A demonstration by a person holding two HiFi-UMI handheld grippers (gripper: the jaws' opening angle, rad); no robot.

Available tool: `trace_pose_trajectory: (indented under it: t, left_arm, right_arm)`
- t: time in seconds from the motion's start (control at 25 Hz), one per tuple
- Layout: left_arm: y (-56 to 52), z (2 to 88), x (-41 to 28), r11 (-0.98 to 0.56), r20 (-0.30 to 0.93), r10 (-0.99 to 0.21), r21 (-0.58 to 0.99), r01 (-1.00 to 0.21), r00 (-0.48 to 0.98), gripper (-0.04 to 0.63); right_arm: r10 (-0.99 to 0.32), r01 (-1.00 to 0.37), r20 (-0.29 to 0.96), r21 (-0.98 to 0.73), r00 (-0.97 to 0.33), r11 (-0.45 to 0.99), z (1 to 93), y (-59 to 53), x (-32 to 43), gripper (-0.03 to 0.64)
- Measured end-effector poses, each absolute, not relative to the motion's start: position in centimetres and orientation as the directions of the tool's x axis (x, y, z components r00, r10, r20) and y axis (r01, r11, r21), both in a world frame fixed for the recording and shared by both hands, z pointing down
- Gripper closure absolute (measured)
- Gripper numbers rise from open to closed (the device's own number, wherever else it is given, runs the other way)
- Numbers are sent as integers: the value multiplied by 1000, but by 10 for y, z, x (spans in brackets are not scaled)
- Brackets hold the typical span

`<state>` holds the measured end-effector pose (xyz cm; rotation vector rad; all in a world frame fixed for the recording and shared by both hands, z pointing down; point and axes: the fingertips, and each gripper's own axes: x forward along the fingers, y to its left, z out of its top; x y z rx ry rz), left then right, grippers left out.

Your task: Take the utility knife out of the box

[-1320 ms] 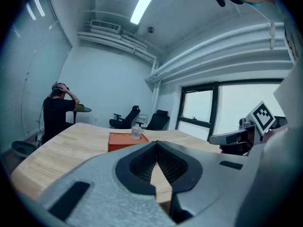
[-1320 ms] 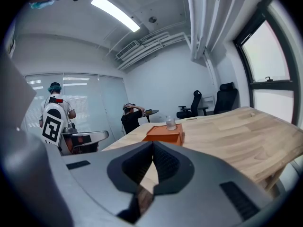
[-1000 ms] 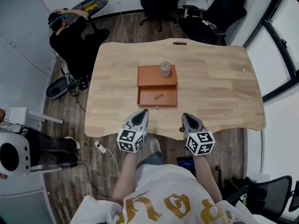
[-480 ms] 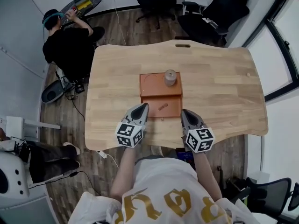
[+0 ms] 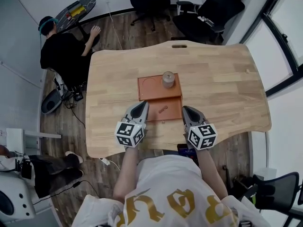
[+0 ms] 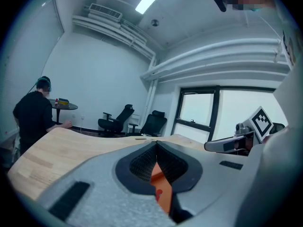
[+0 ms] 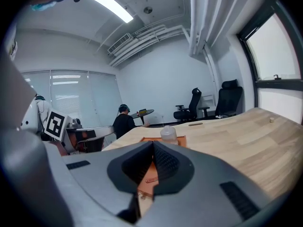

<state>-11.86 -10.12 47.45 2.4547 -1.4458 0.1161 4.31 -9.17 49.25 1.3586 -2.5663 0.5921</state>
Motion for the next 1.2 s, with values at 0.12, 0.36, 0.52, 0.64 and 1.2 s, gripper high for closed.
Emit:
trace_pose_trajectory:
  t: [0.12, 0.36, 0.52, 0.64, 1.2]
  left_arm:
    - [-108, 473, -118, -457, 223, -838, 209, -864, 498, 586]
    - [-126, 482, -116, -460, 245, -829, 213, -862, 503, 586]
    - [-135, 491, -112, -459, 260, -822, 227, -859, 507, 586]
    - [-142, 499, -111, -456, 283, -814, 232, -859, 508, 586]
    - [-153, 517, -95, -468, 320, -786, 251, -847, 529, 586]
  right_arm:
    - [-752, -819, 326, -264, -573, 509, 488, -99, 42, 606]
    - [-745, -814, 331, -279, -579, 509, 497, -115, 39, 606]
    - [-735, -816, 357, -296, -577, 496, 512, -122, 43, 606]
    - [-732, -816, 363, -303, -576, 492, 515, -131, 45, 606]
    - [-714, -816, 397, -320, -577, 481, 531, -146, 51, 606]
